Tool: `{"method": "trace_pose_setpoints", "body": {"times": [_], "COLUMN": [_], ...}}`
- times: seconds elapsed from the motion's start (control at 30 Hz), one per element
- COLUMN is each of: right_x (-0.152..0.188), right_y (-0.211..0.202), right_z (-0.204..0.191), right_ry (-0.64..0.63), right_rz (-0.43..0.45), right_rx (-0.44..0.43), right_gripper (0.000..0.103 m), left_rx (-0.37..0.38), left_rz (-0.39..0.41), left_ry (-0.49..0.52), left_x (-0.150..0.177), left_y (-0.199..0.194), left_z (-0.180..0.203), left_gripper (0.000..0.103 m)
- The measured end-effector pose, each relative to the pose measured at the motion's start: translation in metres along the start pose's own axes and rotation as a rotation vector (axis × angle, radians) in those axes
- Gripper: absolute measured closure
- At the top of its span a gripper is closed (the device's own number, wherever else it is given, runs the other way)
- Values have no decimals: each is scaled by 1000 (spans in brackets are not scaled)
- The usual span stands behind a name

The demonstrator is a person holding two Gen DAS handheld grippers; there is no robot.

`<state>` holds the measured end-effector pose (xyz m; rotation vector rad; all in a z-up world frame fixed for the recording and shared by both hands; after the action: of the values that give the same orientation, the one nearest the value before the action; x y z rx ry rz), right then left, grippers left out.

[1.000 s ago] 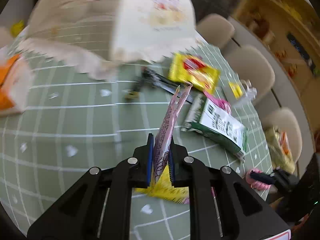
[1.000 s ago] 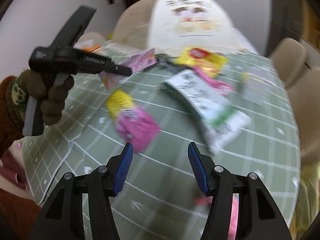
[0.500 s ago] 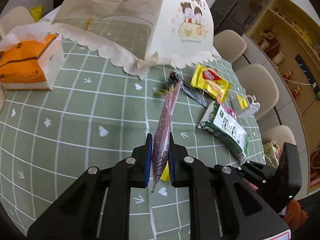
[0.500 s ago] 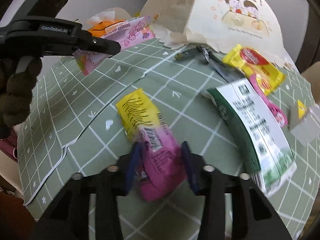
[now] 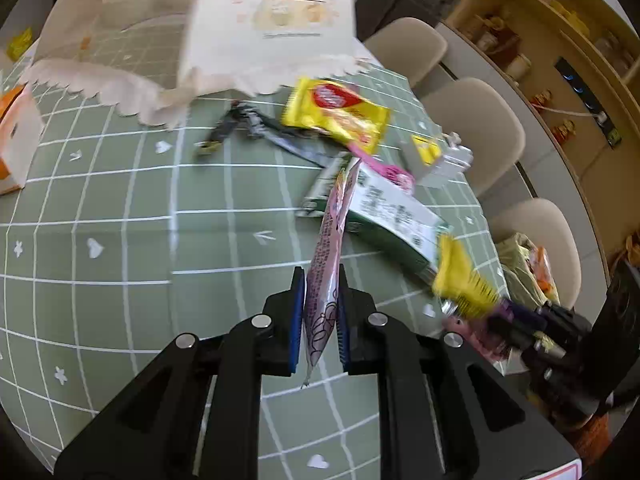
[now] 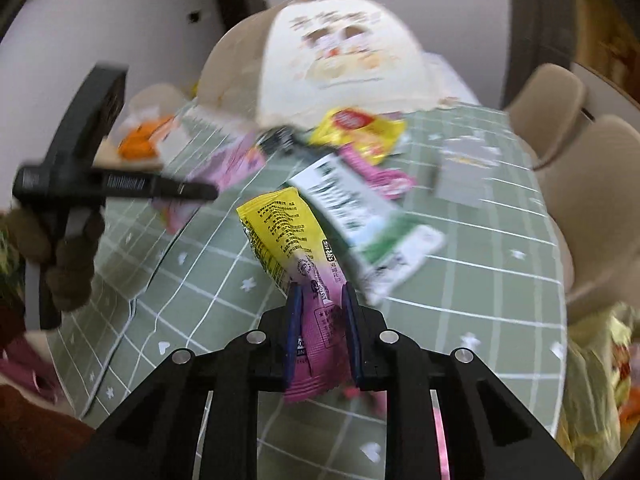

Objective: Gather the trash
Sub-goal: 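Carry both wrappers to the bin and open the left gripper over it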

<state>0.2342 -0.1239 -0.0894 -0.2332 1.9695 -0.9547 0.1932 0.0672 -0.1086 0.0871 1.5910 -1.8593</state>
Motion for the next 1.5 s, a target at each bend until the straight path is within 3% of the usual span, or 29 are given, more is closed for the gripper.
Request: {"method": "trace_pose_setpoints", "body": {"times": [0.4,0.73,1.1,1.5], "right_x": [-9,10,47,86], "right_y": [-95,-176,-229,-268], "right_z": [42,77,125,180], "right_ry": [44,101,216,370], "right_rz": [172,278,336,352], "right_rx": [179,299,398,498], "right_gripper": [83,83,83,83], "left_rx": [60,108,229,283], "left_rz": [115,249,207,127], "left_ry": [129,266,392,483], "left_x": [-15,-16,-3,8], "left_y": [-49,-91,-81,-39], "left_z": [91,191,273,342], "left_gripper": [91,91,91,91]}}
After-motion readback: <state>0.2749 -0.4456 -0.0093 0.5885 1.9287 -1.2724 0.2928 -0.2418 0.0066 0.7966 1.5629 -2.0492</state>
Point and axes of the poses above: each gripper's, at about its wrist camera, not at the fingertips, and y roughly the way its jaws point, z to its right, x to its underside, the point moved 7 cm from there along y, roughly the way its jaws point, and after that the axes turned 9 degrees about -x, right-handed, at the moved point
